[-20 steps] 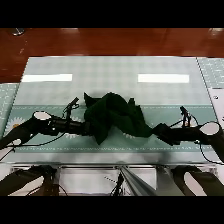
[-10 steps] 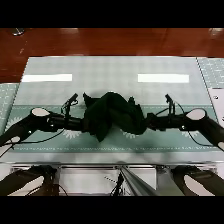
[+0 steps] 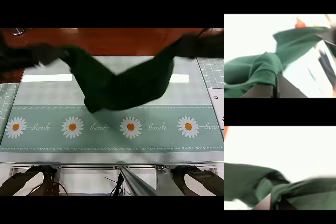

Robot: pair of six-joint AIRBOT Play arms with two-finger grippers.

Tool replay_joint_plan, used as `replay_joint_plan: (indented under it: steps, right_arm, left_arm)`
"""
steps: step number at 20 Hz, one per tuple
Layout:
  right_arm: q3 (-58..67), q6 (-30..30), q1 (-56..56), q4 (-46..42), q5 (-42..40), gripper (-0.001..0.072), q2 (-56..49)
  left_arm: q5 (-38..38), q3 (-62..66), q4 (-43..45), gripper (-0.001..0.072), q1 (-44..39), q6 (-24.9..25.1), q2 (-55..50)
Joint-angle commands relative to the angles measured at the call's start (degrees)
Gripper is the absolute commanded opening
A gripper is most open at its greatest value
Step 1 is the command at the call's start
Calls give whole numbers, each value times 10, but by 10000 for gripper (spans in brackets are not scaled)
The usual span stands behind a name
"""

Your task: Fold the shirts.

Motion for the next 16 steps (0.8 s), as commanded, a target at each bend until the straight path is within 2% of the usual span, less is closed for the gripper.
replay_joint_plan:
  steps: [1,3,5,9,12,14,16]
  right_arm:
    - [248,28,-4,-105,90,25,17]
    - [268,28,-4,-113,89,25,70]
    - [268,28,-4,-125,108,25,125]
    - [268,35,-4,-141,174,25,205]
    - [259,54,-4,-187,297,26,230]
    - [195,65,-4,-219,350,26,255]
    - [82,84,-4,-229,357,26,294]
  left_arm:
    - [7,205,129,17,81,-94,37]
    - [6,269,247,17,114,-155,71]
    - [6,297,315,17,139,-192,115]
    - [-14,300,424,17,143,-203,211]
    - [-36,295,487,17,111,-211,251]
    - [-51,271,508,18,75,-218,262]
    - [-68,218,509,17,47,-222,263]
